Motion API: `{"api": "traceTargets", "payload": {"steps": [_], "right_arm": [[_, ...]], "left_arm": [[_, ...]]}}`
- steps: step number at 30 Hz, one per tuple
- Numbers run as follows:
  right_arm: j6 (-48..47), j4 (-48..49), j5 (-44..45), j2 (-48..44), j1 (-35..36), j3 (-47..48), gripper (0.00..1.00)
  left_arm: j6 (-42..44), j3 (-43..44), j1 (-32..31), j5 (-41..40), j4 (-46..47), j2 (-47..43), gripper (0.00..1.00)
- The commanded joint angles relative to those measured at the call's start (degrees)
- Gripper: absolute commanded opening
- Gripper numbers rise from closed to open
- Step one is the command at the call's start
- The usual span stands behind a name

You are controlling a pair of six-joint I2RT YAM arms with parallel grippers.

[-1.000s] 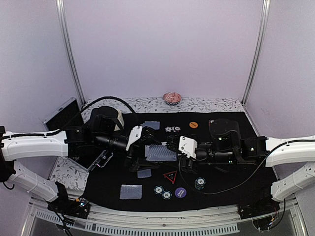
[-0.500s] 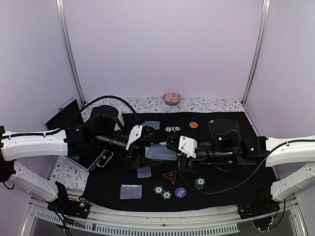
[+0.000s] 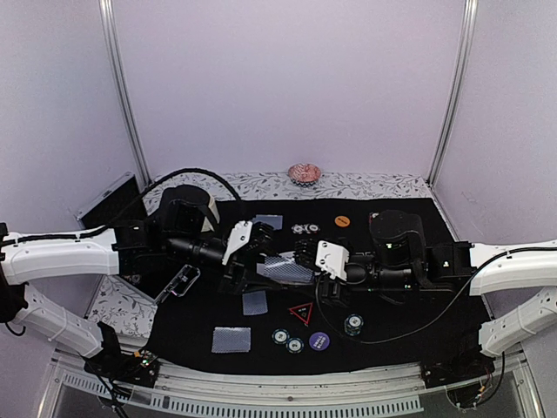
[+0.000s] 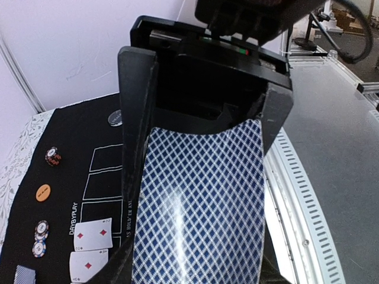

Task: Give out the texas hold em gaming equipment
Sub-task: Pass from the right arm to the left, then pick up the poker card from the poker table mat.

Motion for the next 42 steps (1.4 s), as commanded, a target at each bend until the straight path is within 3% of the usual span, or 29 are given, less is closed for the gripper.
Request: {"api": "traceTargets", "payload": {"steps": [1, 9, 16, 20, 24, 27, 33, 42], "right_arm": [[0.06, 0.64, 1.14, -0.91, -0.35, 1.80, 0.62], [0.32, 0.50, 1.87, -1.34, -0.28, 1.47, 0.77], [4.21, 0.44, 0.97, -4.38, -0.34, 3.78, 0.99], [10.52, 0.12, 7.88, -8.32, -0.98, 6.23, 0.99], [25.10, -4.28, 16.13, -10.91, -3.95, 8.32, 0.99], [38.42, -8.66, 20.29, -9.88, -5.39, 7.65, 0.91], [56.17, -10.00, 12.37, -0.37, -8.34, 6.90, 0.76], [60.95, -7.69, -0.33, 24.88, -8.71, 17.12, 0.63]], "left_arm": [[0.67, 1.18, 0.55, -0.85, -1.52, -0.04, 0.45], [0.28, -1.25, 0.70, -2.75, 0.81, -2.44, 0.45], [-2.95, -3.88, 1.99, -6.87, 1.53, -4.95, 0.45], [-5.08, -7.01, 3.34, -9.51, 3.11, -7.95, 0.45], [-8.31, -9.59, 4.39, -15.49, 4.14, -11.60, 0.45], [-11.62, -10.49, 4.59, -23.30, 2.65, -13.99, 0.45], [-17.00, -11.29, 4.83, -36.01, -2.82, -18.30, 0.44], [-22.05, -10.80, 5.04, -46.61, -10.63, -22.21, 0.43]]}}
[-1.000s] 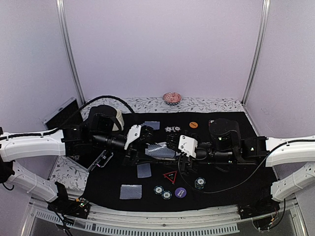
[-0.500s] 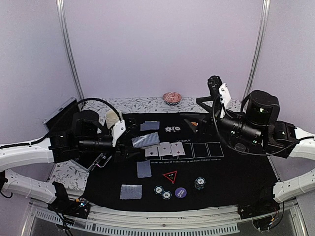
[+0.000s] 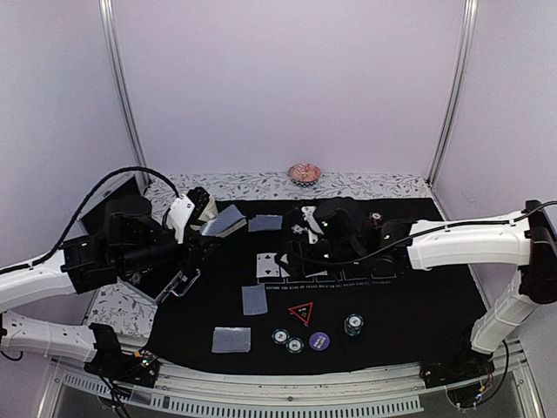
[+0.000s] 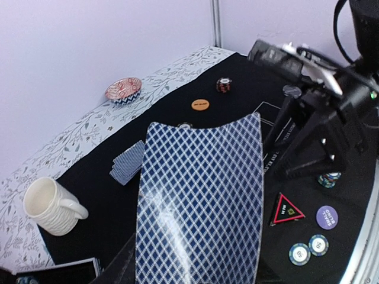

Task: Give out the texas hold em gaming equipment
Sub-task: Pick up the poker card from the poker table mat.

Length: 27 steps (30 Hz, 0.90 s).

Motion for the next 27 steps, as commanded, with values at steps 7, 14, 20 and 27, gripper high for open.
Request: {"api": "traceTargets", "payload": {"steps": [7, 14, 20, 27], "right_arm": [[8.15, 4.26, -16.17, 22.22, -0.17, 10.96, 0.56], [9.03, 1.64, -14.71, 28.35, -0.20, 13.04, 0.50], [8.86, 0.45, -17.20, 32.61, -0.17, 15.41, 0.44], [9.21, 1.51, -18.46, 33.60, -0.26, 16.23, 0.32]], "left_arm": [[-2.95, 0.16, 0.80, -9.26, -7.05, -3.42, 0.43], [-2.42, -0.36, 0.85, -7.77, -7.31, -5.06, 0.43], [-1.76, -0.28, 0.82, -7.27, -7.53, -5.53, 0.43], [-0.95, 0.68, 0.83, -7.09, -8.14, -6.06, 0.43]]}}
